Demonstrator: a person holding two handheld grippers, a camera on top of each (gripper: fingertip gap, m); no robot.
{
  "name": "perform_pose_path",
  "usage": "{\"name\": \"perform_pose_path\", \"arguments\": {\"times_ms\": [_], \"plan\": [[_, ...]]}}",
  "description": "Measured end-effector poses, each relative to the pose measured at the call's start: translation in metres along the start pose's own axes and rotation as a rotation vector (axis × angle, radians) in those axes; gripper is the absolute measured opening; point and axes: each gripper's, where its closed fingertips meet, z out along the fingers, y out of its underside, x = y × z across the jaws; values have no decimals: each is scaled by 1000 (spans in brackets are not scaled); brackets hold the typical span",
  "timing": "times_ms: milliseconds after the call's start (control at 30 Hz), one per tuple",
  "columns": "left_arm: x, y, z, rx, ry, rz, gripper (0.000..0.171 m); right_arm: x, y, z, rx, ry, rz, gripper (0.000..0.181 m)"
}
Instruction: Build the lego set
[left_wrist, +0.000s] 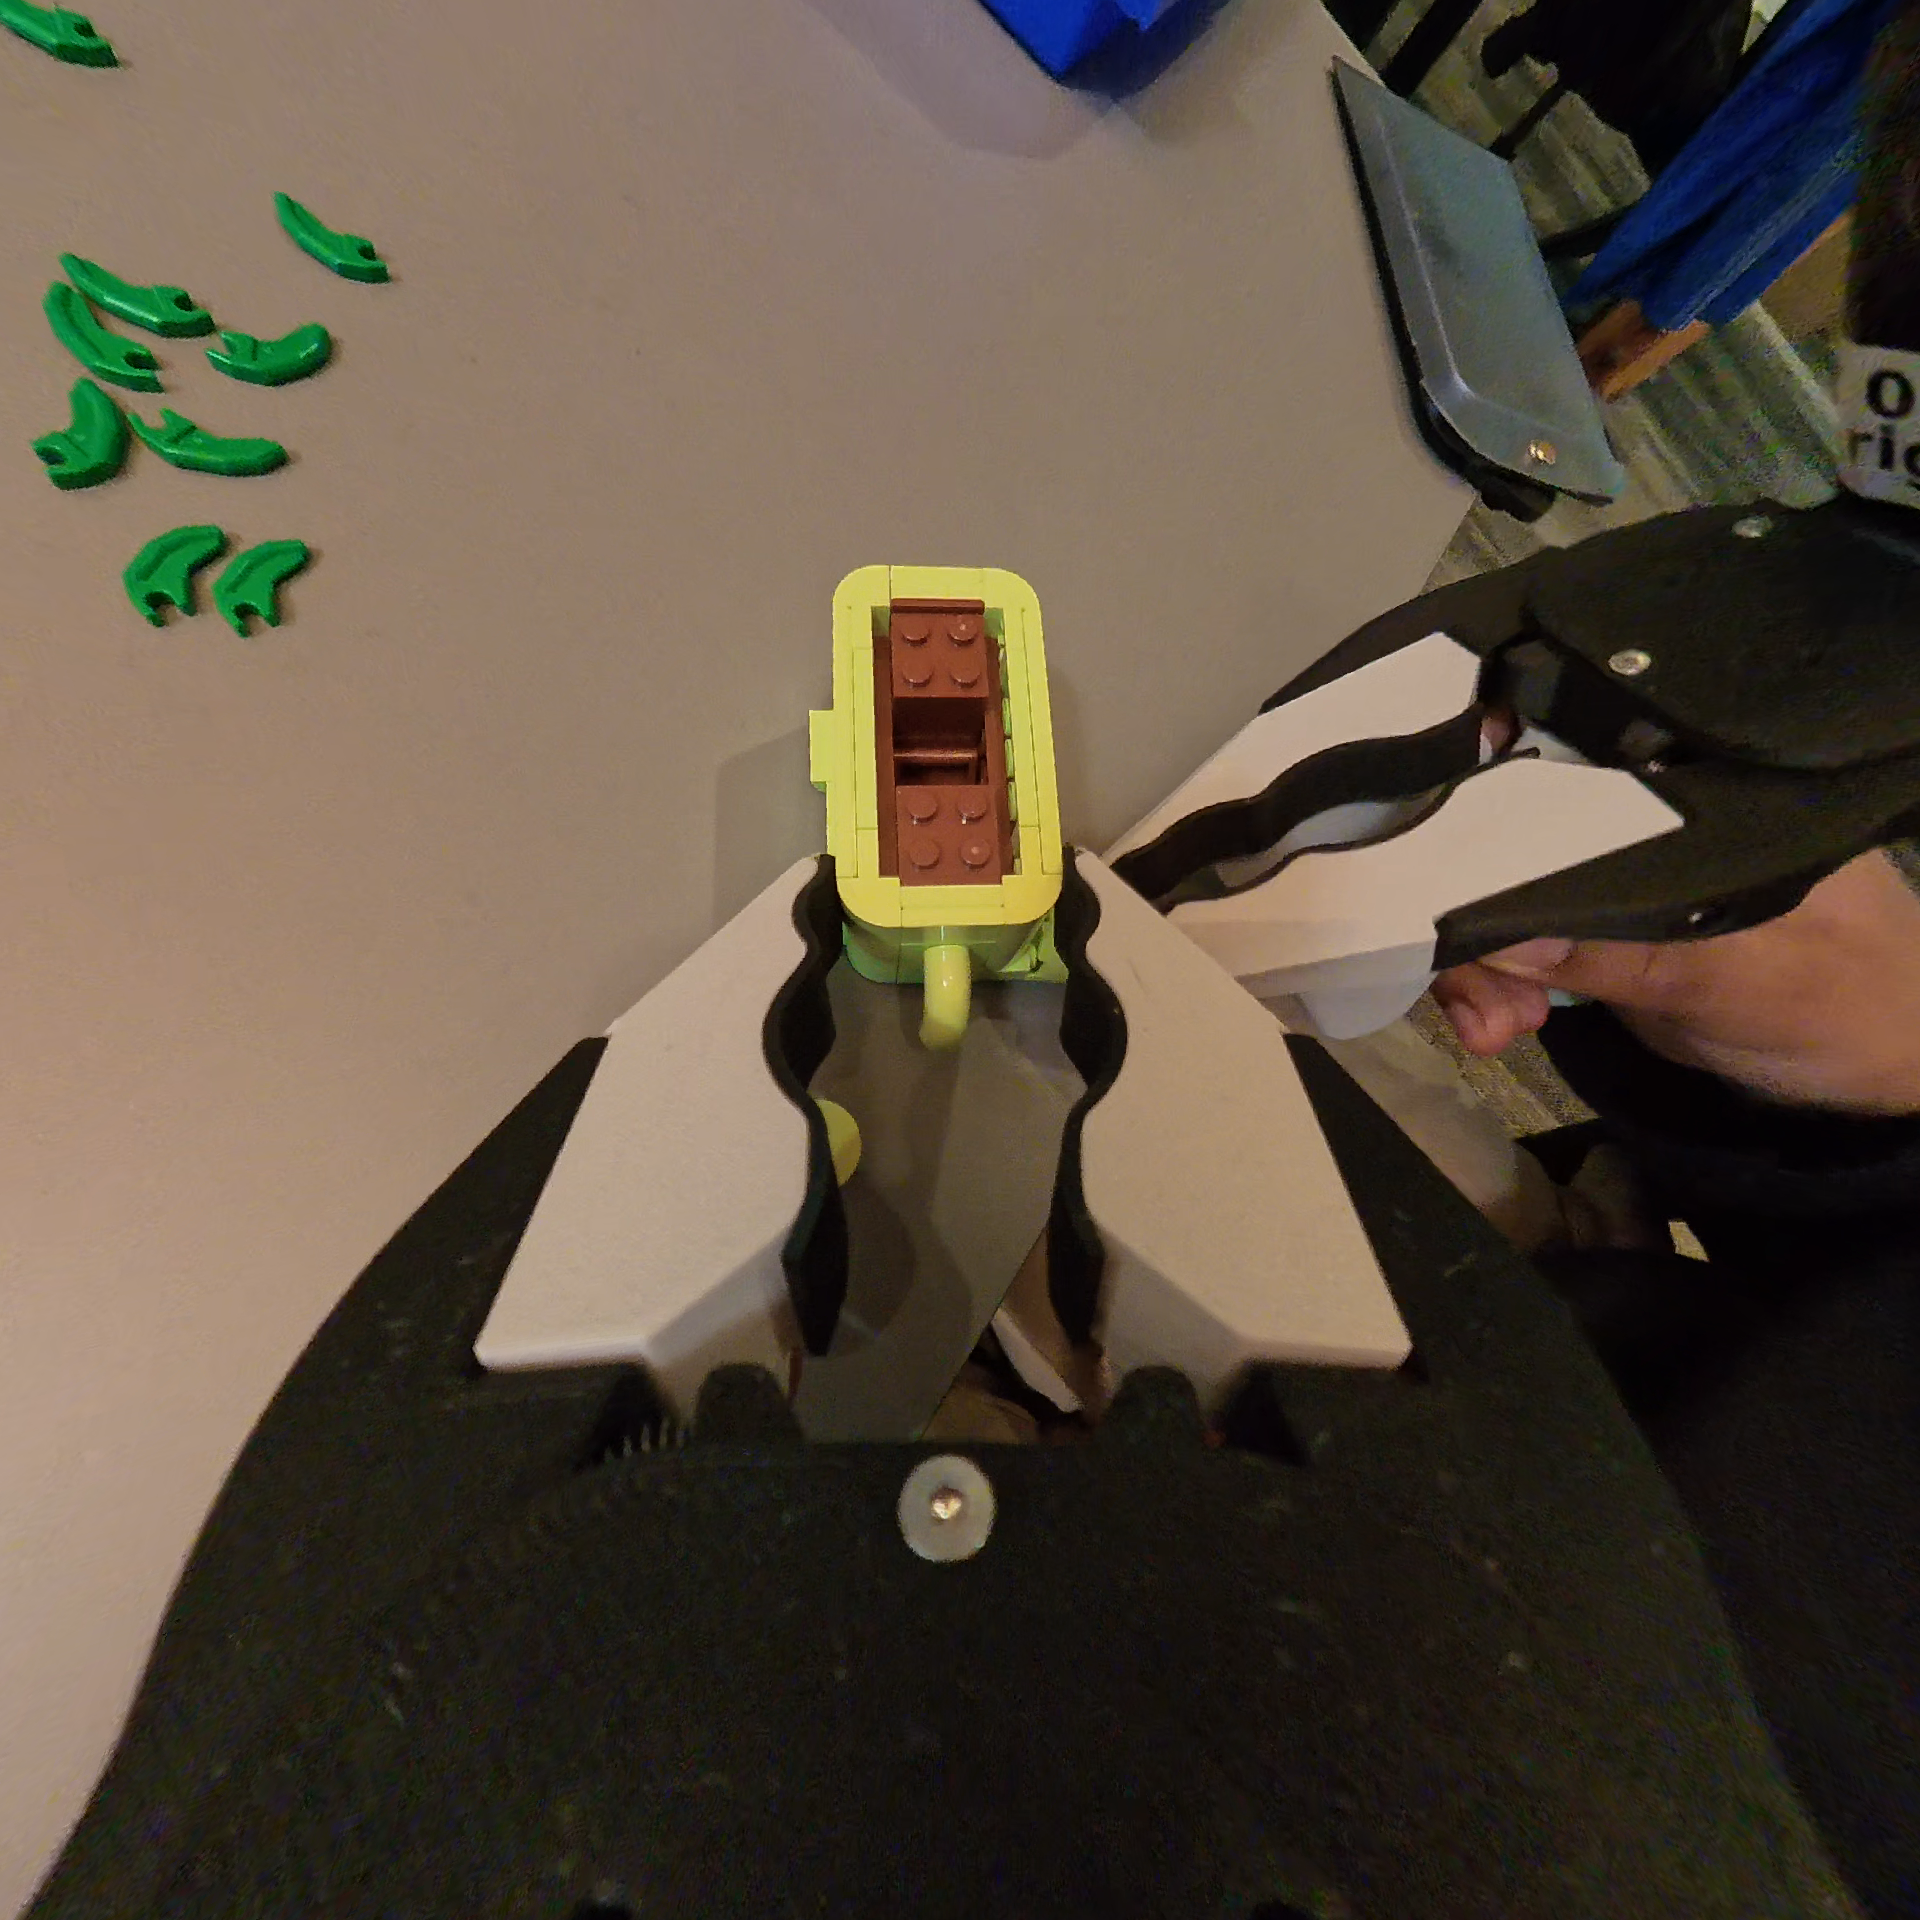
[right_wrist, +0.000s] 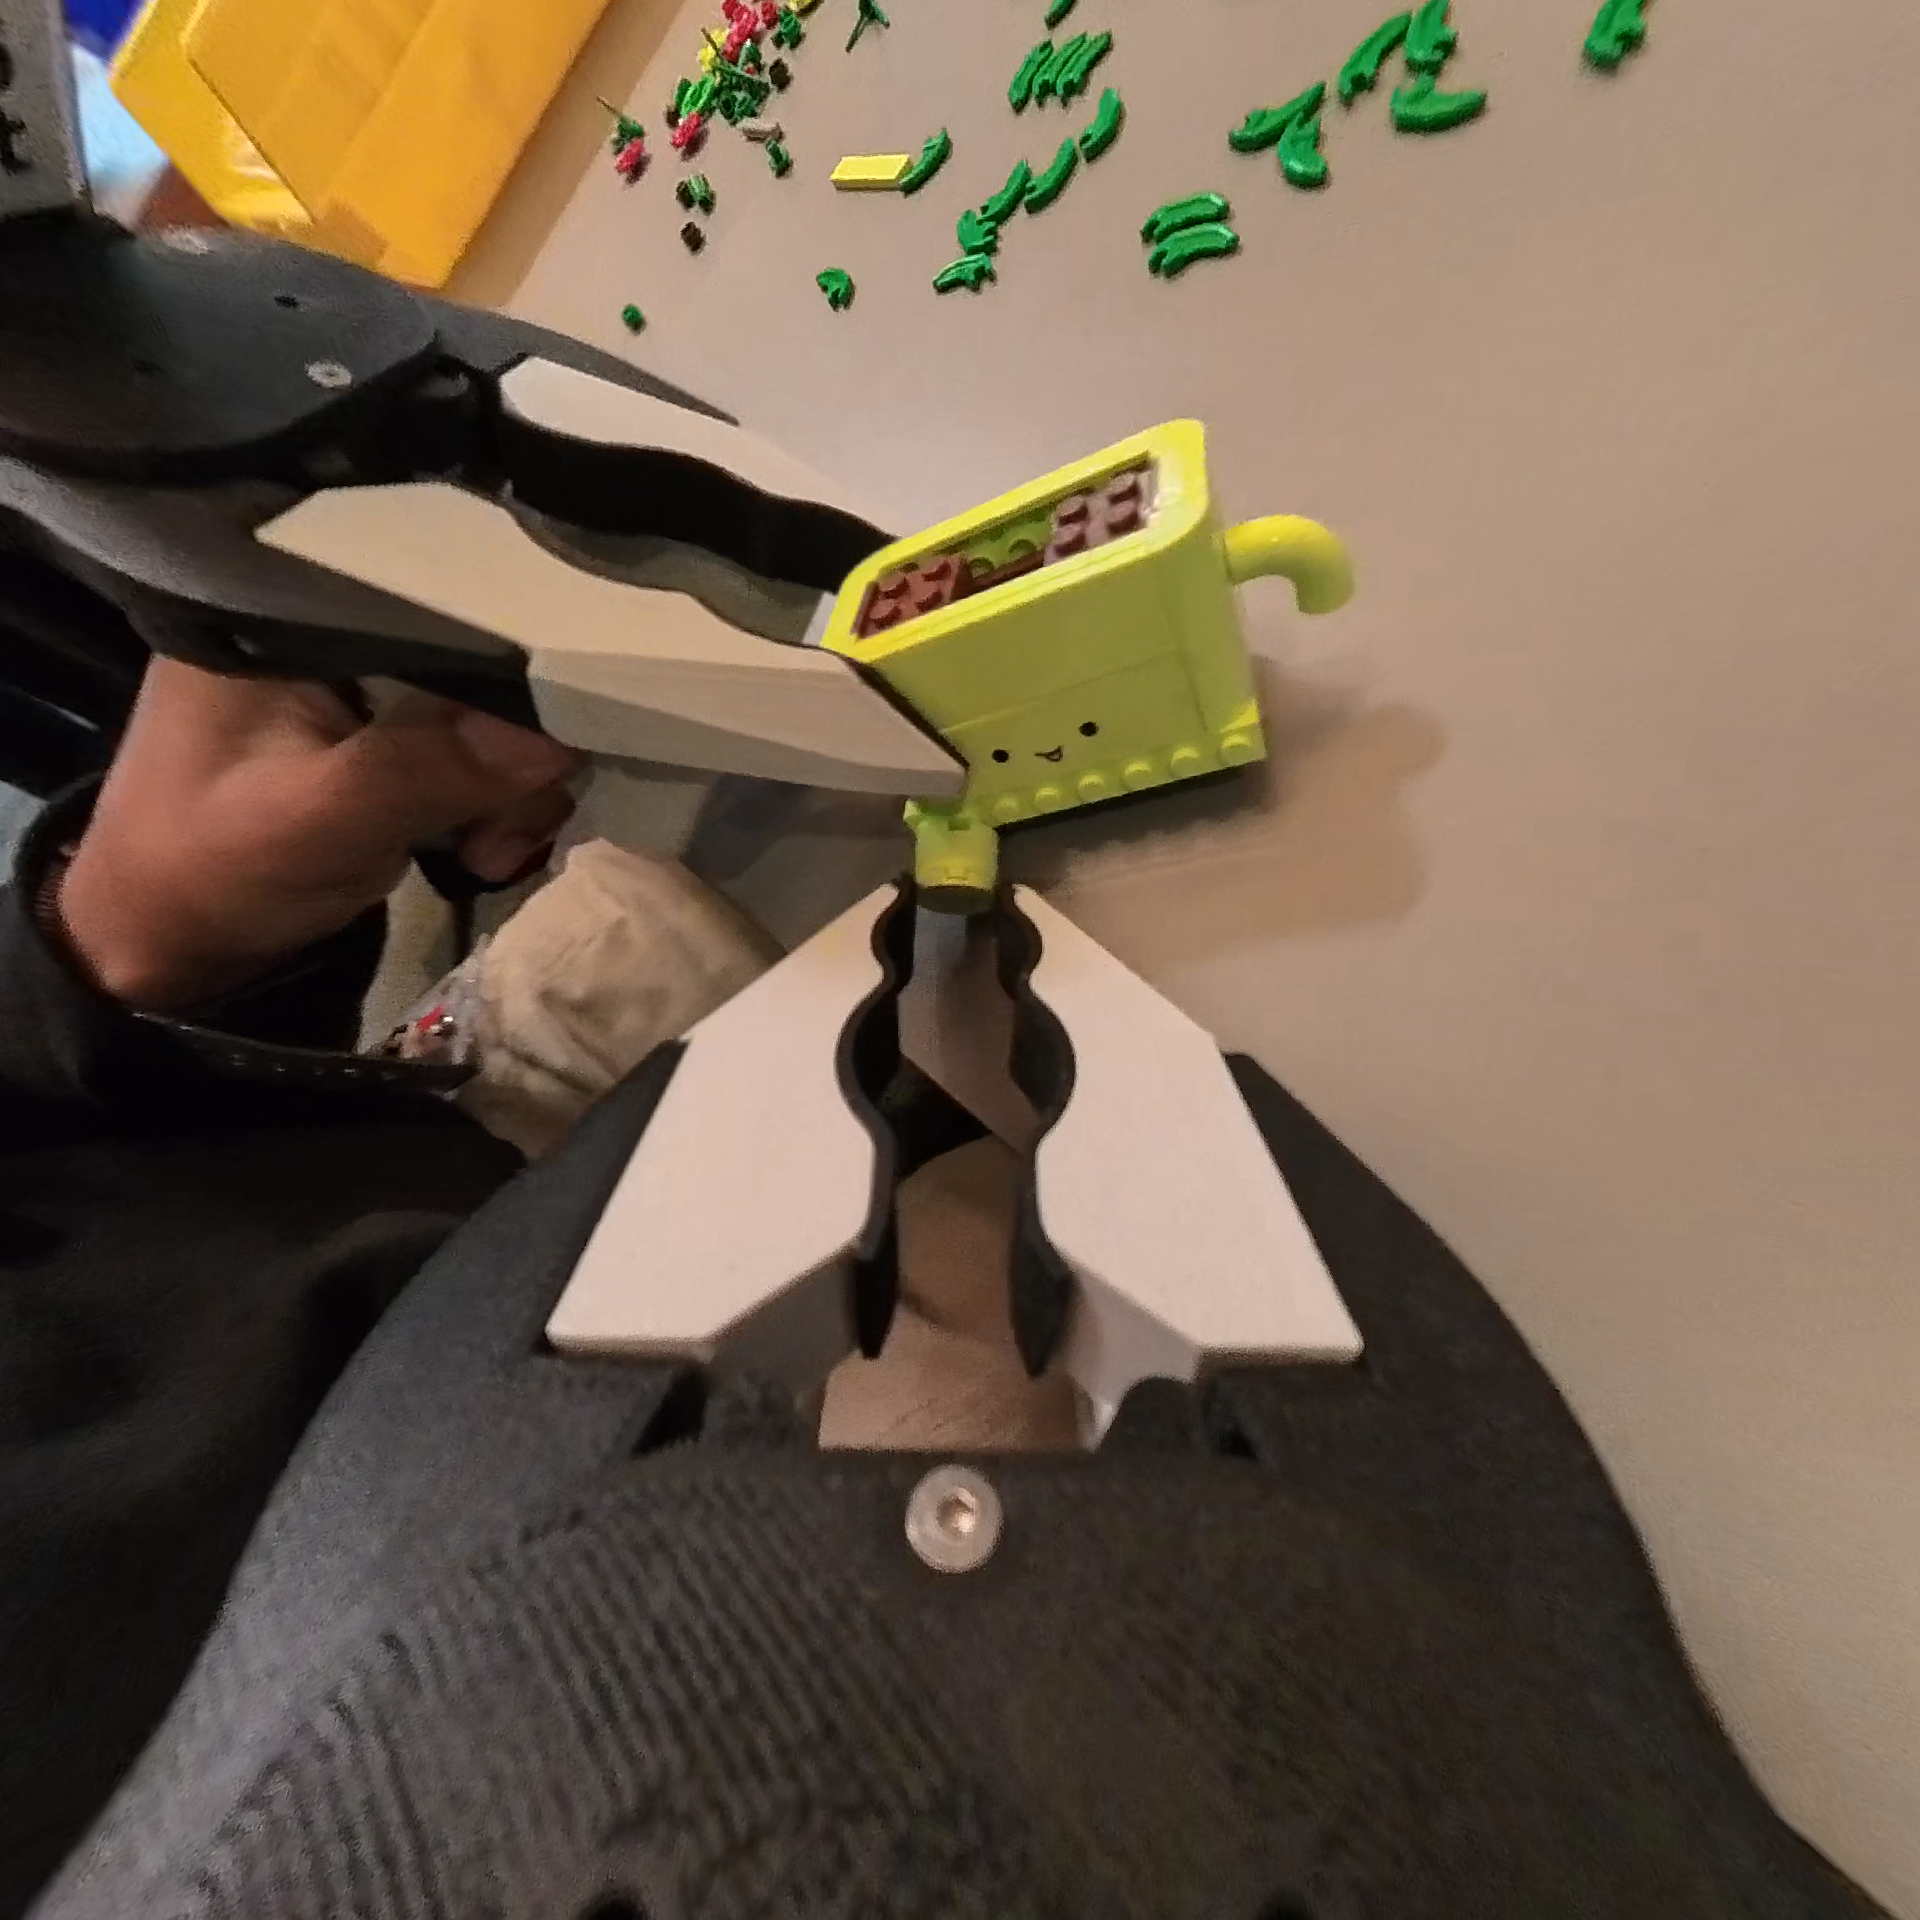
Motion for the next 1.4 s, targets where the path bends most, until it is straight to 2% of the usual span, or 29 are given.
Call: {"name": "perform_pose_path", "arguments": {"times_ms": [267, 367, 1000, 1400], "plan": [[1, 1, 1, 4, -10, 54, 42, -4, -5, -4, 2, -209, 227, 14], [1, 1, 1, 23, -6, 57, 42, -3, -4, -4, -5, -231, 261, 14], [-2, -7, -1, 87, 150, -136, 42, 3, -8, -2, 31, -137, 126, 14], [-12, 0, -7, 39, 182, -197, 42, 7, -19, 4, 35, -55, 40, 14]]}}
